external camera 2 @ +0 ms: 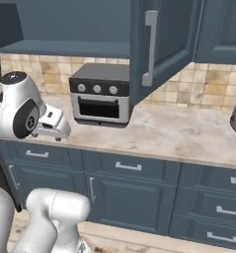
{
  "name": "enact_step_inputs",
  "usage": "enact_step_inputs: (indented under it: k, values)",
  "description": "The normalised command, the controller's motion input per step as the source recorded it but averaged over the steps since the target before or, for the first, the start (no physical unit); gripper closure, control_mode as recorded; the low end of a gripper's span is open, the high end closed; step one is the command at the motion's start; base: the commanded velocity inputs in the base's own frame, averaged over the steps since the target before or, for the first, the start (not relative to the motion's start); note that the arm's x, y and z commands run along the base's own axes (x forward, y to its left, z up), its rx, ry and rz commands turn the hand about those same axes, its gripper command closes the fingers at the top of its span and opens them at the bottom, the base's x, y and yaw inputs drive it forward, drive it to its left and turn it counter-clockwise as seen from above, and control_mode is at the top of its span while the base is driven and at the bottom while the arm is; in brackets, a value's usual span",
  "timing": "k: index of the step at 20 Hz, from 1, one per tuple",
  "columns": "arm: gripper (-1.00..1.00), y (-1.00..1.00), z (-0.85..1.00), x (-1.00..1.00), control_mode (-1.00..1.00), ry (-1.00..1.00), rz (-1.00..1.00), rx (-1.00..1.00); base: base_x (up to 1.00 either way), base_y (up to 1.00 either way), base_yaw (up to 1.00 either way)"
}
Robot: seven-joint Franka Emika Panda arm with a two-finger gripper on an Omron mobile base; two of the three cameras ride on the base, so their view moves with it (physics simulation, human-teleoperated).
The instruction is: Open the cabinet and move the ladle to the pot. Then close the cabinet.
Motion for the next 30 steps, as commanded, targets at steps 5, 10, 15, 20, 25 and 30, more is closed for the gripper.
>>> enact_step_inputs:
  k: [5, 10, 15, 20, 25, 30]
  values:
    - [-1.0, 0.0, 0.0, 0.0, 1.0, 0.0, 0.0, 0.0, 0.81, -0.41, 0.0]
    - [-1.0, 0.0, 0.0, 0.0, 1.0, 0.0, 0.0, 0.0, 0.64, 0.01, 0.0]
    - [-1.0, 0.0, 0.0, 0.0, 1.0, 0.0, 0.0, 0.0, 0.39, 0.08, -0.02]
    - [-1.0, 0.0, 0.0, 0.0, 1.0, 0.0, 0.0, 0.0, 0.06, 0.18, -0.09]
    - [-1.0, 0.0, 0.0, 0.0, 1.0, 0.0, 0.0, 0.0, 0.0, 0.39, -0.09]
    - [-1.0, 0.0, 0.0, 0.0, 1.0, 0.0, 0.0, 0.0, 0.0, 0.31, -0.06]
